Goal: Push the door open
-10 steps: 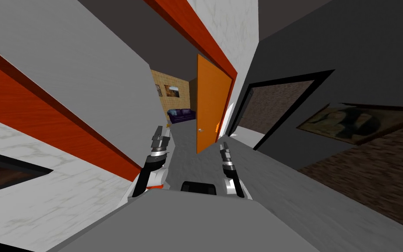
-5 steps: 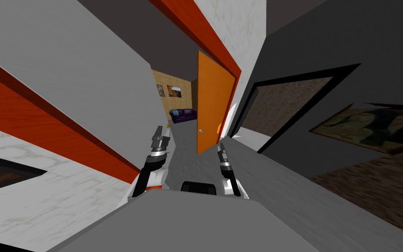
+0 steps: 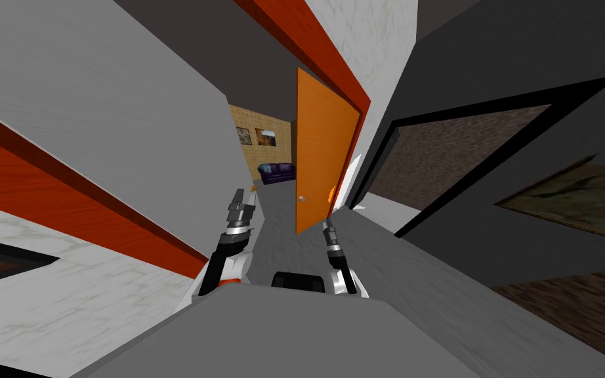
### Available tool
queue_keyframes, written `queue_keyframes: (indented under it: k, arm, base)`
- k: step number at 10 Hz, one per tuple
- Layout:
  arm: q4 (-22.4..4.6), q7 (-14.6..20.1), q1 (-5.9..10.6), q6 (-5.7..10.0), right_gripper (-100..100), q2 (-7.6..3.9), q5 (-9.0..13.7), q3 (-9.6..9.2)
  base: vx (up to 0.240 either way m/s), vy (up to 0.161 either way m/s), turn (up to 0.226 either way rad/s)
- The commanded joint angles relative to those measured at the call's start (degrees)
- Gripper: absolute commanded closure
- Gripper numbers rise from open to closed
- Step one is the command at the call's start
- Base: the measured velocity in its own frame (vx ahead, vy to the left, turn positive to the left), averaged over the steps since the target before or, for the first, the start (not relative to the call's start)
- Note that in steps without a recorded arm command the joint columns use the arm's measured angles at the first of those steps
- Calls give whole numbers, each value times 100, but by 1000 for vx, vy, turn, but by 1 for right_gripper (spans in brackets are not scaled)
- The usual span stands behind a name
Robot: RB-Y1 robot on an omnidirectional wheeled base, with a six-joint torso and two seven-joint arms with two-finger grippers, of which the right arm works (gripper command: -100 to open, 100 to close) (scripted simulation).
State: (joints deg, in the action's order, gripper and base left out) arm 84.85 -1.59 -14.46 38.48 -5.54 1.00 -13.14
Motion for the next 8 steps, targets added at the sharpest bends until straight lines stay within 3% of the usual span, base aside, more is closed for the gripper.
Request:
queue_keyframes:
  k: [1, 4, 8]
  arm:
    - [-197, 12, 41, 48, -100, -3, -19, -53]
    - [-608, 26, 161, 89, -100, 28, -71, -181]
    - [-911, 37, 250, 120, -100, 55, -109, -275]
  base:
    - [87, -49, 77]
    - [87, -73, 101]
    - [74, -55, 66]
